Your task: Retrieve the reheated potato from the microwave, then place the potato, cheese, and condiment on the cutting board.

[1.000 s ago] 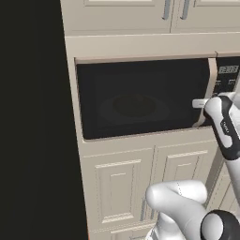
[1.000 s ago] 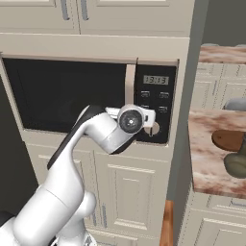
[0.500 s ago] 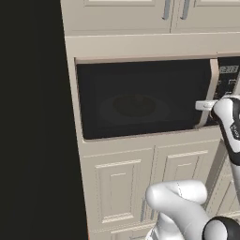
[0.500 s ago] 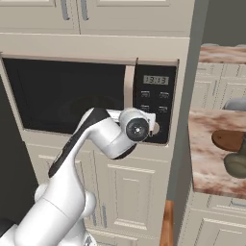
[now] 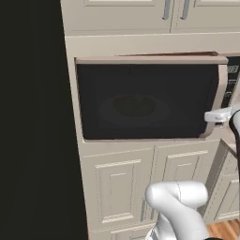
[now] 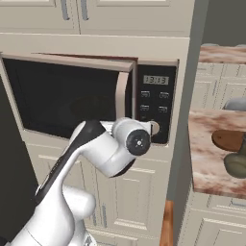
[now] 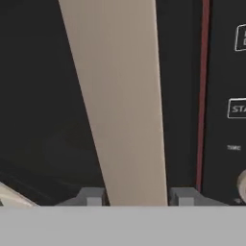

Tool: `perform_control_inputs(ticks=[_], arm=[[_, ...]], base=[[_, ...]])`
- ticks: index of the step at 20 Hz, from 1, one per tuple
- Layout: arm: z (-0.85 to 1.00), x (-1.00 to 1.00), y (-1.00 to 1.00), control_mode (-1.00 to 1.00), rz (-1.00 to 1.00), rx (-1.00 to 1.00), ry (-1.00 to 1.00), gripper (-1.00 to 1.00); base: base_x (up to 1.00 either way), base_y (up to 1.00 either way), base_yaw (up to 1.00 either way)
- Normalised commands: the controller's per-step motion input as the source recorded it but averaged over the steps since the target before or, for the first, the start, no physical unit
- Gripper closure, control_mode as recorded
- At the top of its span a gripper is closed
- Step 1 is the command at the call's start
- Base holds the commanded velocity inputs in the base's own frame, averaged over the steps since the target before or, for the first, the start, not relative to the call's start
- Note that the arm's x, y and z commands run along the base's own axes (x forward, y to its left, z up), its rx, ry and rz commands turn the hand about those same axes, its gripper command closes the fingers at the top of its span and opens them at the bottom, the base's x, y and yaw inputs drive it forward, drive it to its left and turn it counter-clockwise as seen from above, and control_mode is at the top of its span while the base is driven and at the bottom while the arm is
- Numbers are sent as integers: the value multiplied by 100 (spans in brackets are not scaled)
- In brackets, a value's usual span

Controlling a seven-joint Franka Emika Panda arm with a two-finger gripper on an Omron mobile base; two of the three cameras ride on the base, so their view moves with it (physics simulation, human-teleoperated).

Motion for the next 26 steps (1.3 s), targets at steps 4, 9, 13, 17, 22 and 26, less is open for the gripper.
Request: perform_control_inputs(ticks=[4, 9, 13, 17, 22, 26], arm=[[0, -64, 29, -100, 4, 0, 13, 100], [0, -67, 24, -100, 2, 0, 15, 100], [0, -65, 32, -100, 5, 0, 13, 100], [0, -44, 38, -100, 0, 0, 9, 100], [0, -41, 43, -100, 0, 1, 4, 100], [0, -48, 44, -100, 0, 4, 0, 100]], base=[[0, 0, 0], [0, 0, 0], [0, 0, 0], [0, 0, 0], [0, 0, 0], [0, 0, 0]])
